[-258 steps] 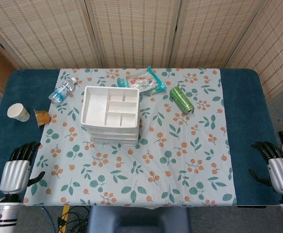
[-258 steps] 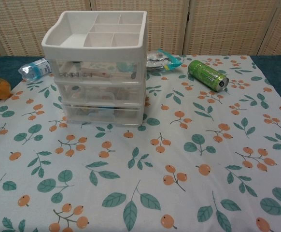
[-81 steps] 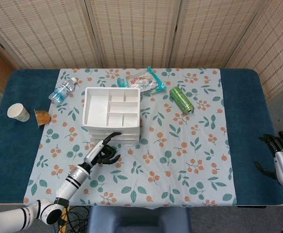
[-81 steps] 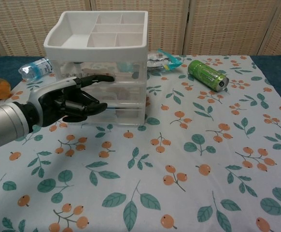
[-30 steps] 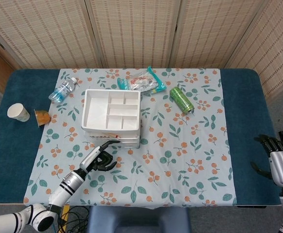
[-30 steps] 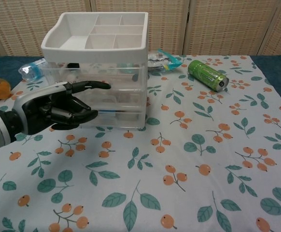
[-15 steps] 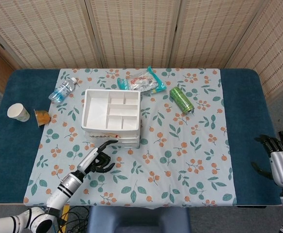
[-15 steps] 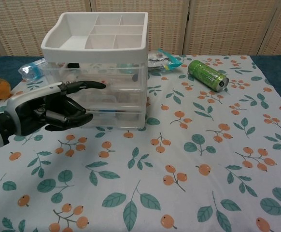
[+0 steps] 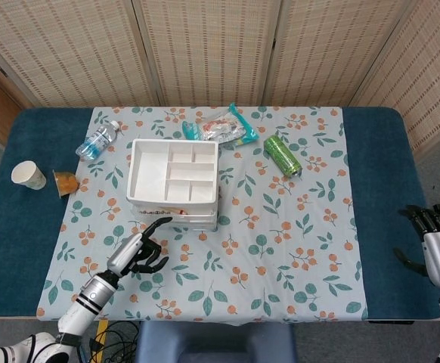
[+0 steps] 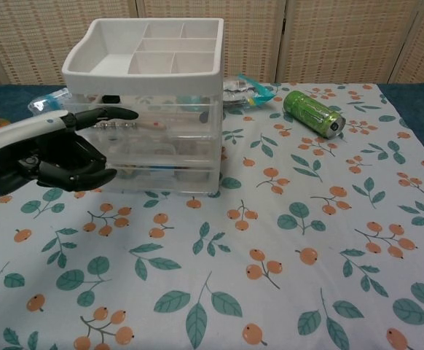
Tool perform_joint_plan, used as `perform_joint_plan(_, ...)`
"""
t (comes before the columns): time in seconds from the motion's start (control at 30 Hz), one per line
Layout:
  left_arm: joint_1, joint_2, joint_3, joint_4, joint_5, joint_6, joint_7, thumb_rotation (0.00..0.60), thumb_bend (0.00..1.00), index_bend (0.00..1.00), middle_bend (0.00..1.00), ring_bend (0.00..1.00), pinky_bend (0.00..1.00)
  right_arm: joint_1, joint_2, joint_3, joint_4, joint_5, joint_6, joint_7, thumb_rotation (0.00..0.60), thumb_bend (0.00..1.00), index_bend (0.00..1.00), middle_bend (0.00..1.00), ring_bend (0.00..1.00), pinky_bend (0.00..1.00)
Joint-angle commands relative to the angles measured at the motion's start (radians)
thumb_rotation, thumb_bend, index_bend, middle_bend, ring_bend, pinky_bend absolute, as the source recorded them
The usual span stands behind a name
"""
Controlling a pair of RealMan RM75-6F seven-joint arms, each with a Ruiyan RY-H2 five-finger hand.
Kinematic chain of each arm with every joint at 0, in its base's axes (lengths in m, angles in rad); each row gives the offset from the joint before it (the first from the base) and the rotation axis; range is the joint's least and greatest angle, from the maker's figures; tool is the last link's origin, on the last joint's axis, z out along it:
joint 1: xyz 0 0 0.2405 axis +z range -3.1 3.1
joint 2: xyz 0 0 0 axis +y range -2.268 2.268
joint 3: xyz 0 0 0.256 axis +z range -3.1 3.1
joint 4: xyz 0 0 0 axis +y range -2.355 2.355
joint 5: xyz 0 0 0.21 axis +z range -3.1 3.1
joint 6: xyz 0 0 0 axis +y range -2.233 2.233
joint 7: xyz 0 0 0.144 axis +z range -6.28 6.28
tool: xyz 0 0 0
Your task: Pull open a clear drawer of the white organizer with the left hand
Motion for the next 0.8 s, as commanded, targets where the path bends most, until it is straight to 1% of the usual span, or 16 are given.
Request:
perform_joint_plan(0.03,-0.004,0.050,0.003,-0.026,0.037,0.017,0.083,0.600,0.38,0.08,0.87,0.99,1.00,0.004,0.005,-0.001,-0.005,-0.005,-0.005,-0.005,0.600,0.24,0.22,0.19,0.22,0.22)
perform_joint_plan(0.23,-0.021,0.106,-0.010,-0.064,0.039,0.004,0.132,0.600,0.38,0.10,0.87,0.99,1.00,0.007,0.008,-0.002,-0.011,-0.007,-0.007,-0.006,0.600,0.24,0.22,0.19,0.22,0.22)
perform_joint_plan(0.43,-0.051,0.145,-0.035,-0.076,0.005,-0.044,0.163,0.600,0.38,0.10,0.87,1.00,1.00,0.005,0.012,-0.004,-0.015,-0.014,0.000,-0.006,0.600,0.24,0.22,0.19,0.22,0.21)
perform_joint_plan(0.67,-0.075,0.161,-0.043,-0.077,-0.034,-0.096,0.185,0.600,0.38,0.11,0.87,1.00,1.00,-0.006,0.011,-0.010,-0.013,-0.009,0.008,0.001,0.600,0.24,0.22,0.19,0.22,0.21)
perform_joint_plan(0.8,-0.081,0.159,-0.048,-0.071,-0.051,-0.106,0.203,0.600,0.38,0.11,0.87,1.00,1.00,-0.008,0.009,-0.011,-0.010,-0.008,0.010,0.005,0.600,0.24,0.22,0.19,0.22,0.21)
